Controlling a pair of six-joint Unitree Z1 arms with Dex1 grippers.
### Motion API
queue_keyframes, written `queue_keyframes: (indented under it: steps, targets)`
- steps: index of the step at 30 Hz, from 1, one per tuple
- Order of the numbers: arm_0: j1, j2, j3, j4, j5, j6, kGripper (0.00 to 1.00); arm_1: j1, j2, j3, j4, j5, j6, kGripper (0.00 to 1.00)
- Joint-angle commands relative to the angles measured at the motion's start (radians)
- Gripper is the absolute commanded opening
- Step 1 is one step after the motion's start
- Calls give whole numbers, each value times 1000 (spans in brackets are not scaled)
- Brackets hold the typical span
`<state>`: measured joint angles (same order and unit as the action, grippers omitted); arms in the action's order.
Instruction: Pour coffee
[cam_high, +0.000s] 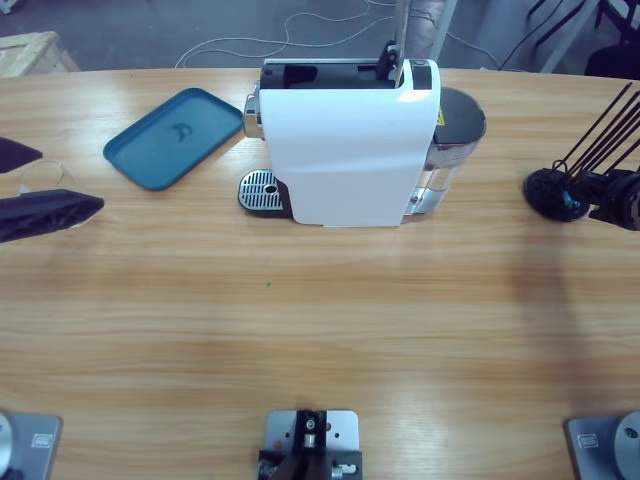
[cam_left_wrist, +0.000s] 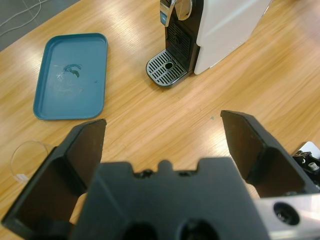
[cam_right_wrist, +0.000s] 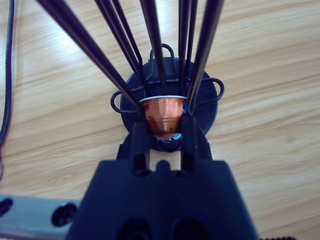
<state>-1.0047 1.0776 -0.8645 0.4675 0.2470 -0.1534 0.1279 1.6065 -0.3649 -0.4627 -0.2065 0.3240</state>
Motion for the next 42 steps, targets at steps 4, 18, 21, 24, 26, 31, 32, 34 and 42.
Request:
queue_keyframes:
  steps: [4, 18, 21, 24, 26, 31, 32, 34, 42]
  targets:
    - [-6, 5, 37, -7, 14, -8, 991, -14, -65, 12, 6, -12, -38, 0]
    - [-6, -7, 79, -21, 12, -33, 991, -15, -322, -223, 400, -49, -69, 0]
    - [-6, -10, 86, -26, 12, -45, 991, -13, -413, -281, 477, -75, -72, 0]
    - [-6, -18, 104, -34, 11, -48, 991, -1, -483, -339, 546, -72, -77, 0]
    - [-6, -26, 114, -33, 12, -44, 991, 15, -517, -393, 600, -64, -94, 0]
    - [-6, -73, 135, -33, 18, -41, 991, 221, -487, -515, 646, 234, -307, 0]
    - [-5, -88, 137, -33, 18, -41, 991, 277, -467, -541, 655, 279, -353, 0]
    - [-5, -106, 139, -33, 18, -41, 991, 393, -417, -624, 715, 324, -452, 0]
    - [-3, -124, 146, -35, 18, -43, 991, 778, -122, -949, 892, 355, -659, 0]
